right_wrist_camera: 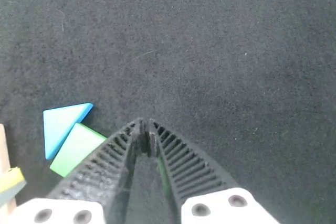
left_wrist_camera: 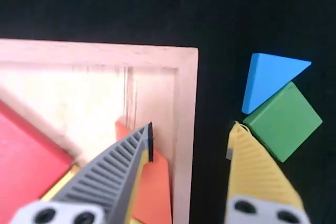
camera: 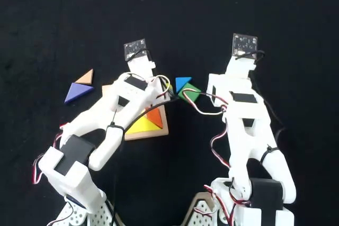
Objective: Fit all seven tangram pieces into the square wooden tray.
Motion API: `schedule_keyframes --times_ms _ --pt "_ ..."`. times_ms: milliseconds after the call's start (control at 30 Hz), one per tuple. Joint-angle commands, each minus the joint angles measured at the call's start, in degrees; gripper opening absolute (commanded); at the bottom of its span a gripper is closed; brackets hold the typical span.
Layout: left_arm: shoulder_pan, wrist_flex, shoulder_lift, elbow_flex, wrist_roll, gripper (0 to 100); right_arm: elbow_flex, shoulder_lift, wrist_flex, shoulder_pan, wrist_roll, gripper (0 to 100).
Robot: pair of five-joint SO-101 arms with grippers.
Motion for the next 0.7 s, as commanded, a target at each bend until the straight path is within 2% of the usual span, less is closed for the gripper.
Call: schedule_keyframes --times_ms 0,300,500,567,667 --pt "0.7 1.2 -0.4 -2.2 -0.2 25 -0.6 -2.6 -1.1 0.4 -0.2 1.2" --pt "0.7 2.0 -1.0 -4.3 -0.2 25 -0.6 -2.6 -1.1 0.4 -0.2 1.2" --pt "-2.0 9.1 -11.7 -3.4 -0.3 25 -0.5 -2.8 -1.1 0.4 -0.2 1.2" --pt "-4.1 6.3 -13.5 -0.7 -0.2 25 -0.5 -2.8 -1.1 0.4 -0.2 1.2" --pt "-5.8 -1.8 -12.0 3.8 -0.3 25 -0.4 -2.8 -1.1 0.4 -0.2 1.2"
